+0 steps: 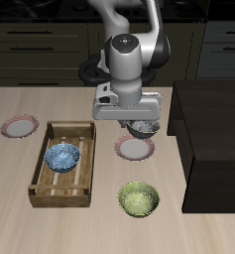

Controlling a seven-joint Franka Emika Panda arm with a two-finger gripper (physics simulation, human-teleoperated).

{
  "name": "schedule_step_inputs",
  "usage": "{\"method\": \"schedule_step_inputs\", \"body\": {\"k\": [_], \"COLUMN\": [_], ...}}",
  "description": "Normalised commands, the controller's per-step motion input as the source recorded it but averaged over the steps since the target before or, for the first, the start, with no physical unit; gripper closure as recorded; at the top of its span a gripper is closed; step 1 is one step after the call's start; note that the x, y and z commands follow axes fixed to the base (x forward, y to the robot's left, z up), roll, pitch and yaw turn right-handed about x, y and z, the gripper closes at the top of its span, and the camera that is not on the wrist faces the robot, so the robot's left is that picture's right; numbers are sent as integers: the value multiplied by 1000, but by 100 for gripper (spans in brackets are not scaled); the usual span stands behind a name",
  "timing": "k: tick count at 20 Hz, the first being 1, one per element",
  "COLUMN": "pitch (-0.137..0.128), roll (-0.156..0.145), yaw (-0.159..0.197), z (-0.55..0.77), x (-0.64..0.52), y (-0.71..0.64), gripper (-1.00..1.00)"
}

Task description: Place the black bowl onto the plate that is in the table center and place the green bowl onto the plate that is next to the blue bowl

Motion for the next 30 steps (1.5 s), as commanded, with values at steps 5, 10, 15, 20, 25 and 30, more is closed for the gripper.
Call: {"method": "schedule_step_inputs", "body": {"k": [5, 10, 15, 20, 25, 30], "pitch": [13, 11, 9, 14, 31, 44], "roll": [28, -3, 2, -2, -28, -40], "yaw": [-5, 10, 5, -4, 24, -2], "z": [-62, -77, -51, -116, -226, -154], "x": [-42, 32, 10, 10, 73, 46], "y": [123, 26, 28, 41, -27, -39], "gripper": [100, 100, 100, 100, 100, -100]}}
